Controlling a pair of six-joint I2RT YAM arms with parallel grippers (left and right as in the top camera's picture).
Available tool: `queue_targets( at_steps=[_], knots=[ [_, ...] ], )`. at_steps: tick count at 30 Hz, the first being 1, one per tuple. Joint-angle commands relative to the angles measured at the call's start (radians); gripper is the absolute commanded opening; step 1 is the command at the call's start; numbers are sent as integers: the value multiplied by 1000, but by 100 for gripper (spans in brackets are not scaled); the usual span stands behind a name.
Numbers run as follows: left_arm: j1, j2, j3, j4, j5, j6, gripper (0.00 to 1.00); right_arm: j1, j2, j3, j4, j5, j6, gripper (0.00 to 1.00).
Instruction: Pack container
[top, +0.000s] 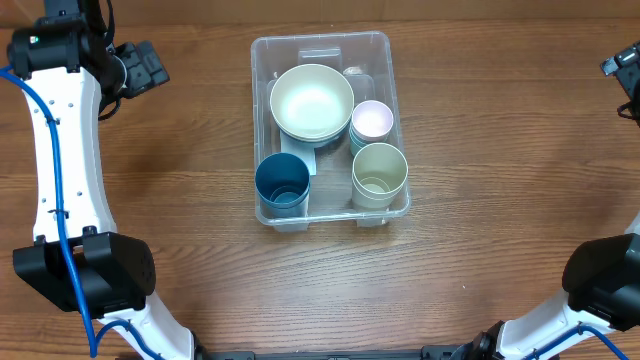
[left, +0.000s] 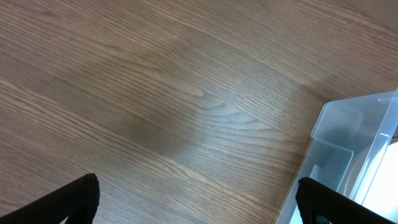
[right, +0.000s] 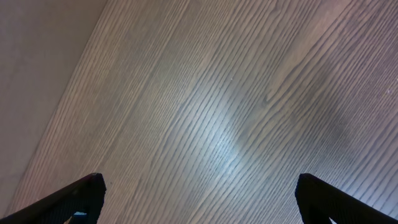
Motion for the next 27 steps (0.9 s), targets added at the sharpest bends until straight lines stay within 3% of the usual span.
queue_targets(
  at_steps=[1, 3, 6, 10, 14, 25, 27],
  knots=[
    [0, -19, 2, -40, -26, 16, 100, -2, -25, 21, 5, 8, 8, 100],
    [-10, -92, -7, 3, -23, -6, 100, -2, -25, 21, 5, 8, 8, 100],
    [-39, -246, -153, 254, -21, 6, 100, -2, -25, 21, 5, 8, 8, 100],
    [-61, -571, -650, 748, 30, 86, 100, -2, -25, 21, 5, 8, 8, 100],
    [-61, -814, -1036, 1077, 115, 86, 100, -2, -25, 21, 5, 8, 8, 100],
    [-61, -1594, -1882, 1482, 243, 79, 100, -2, -25, 21, 5, 8, 8, 100],
    [-89, -1743, -2001, 1482, 256, 92, 100, -2, -25, 21, 5, 8, 8, 100]
  ],
)
